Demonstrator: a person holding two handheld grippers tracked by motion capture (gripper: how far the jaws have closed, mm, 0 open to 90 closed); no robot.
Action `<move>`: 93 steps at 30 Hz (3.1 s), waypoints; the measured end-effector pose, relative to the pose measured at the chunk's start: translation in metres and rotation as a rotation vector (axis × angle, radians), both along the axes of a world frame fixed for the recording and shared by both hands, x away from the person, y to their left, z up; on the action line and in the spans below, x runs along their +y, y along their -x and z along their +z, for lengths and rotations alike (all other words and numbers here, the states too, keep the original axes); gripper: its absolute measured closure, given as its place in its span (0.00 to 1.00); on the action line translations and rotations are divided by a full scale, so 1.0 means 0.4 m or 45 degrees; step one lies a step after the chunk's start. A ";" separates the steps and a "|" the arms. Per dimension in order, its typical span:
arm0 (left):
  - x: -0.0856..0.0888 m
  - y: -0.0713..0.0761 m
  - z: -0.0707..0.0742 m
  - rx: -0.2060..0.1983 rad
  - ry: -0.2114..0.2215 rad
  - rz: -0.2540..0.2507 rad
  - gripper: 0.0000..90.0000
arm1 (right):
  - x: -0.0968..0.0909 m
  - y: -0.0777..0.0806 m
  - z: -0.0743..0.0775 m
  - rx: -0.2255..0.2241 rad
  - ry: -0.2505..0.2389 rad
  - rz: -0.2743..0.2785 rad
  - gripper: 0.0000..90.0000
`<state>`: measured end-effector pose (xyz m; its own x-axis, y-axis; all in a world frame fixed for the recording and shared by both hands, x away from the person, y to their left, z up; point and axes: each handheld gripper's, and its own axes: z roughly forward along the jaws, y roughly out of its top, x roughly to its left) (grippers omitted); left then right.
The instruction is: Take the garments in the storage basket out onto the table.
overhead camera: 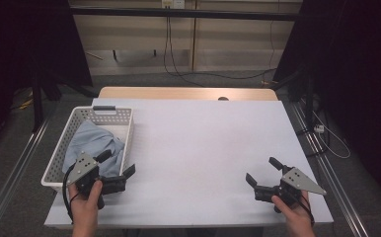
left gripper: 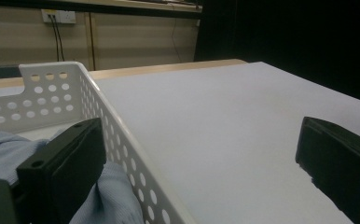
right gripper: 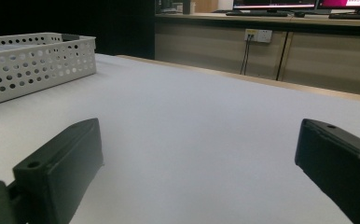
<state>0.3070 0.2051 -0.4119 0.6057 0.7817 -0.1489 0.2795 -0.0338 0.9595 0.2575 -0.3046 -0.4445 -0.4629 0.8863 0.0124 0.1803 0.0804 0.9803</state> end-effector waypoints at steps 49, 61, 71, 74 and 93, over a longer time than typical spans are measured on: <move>0.069 -0.078 0.100 0.127 -0.087 0.155 0.03 | -0.001 0.014 0.003 0.003 0.012 0.034 0.00; 0.086 -0.118 0.115 0.173 -0.091 0.206 0.03 | -0.004 0.015 0.001 0.010 0.010 0.030 0.00; 0.094 -0.160 0.119 0.237 -0.113 0.236 0.03 | -0.004 0.013 0.000 0.012 0.011 0.035 0.00; 0.096 -0.173 0.122 0.260 -0.143 0.243 0.03 | -0.005 0.013 -0.001 0.015 0.012 0.032 0.01; 0.131 -0.250 0.097 0.435 -0.175 0.420 0.04 | -0.005 0.014 -0.001 0.018 0.010 0.034 0.01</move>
<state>0.4069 0.2573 -0.3730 0.2575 0.9497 -0.1781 0.5943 -0.0103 0.8041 0.2520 -0.3065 -0.4449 -0.4860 0.8739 0.0119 0.1917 0.0933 0.9770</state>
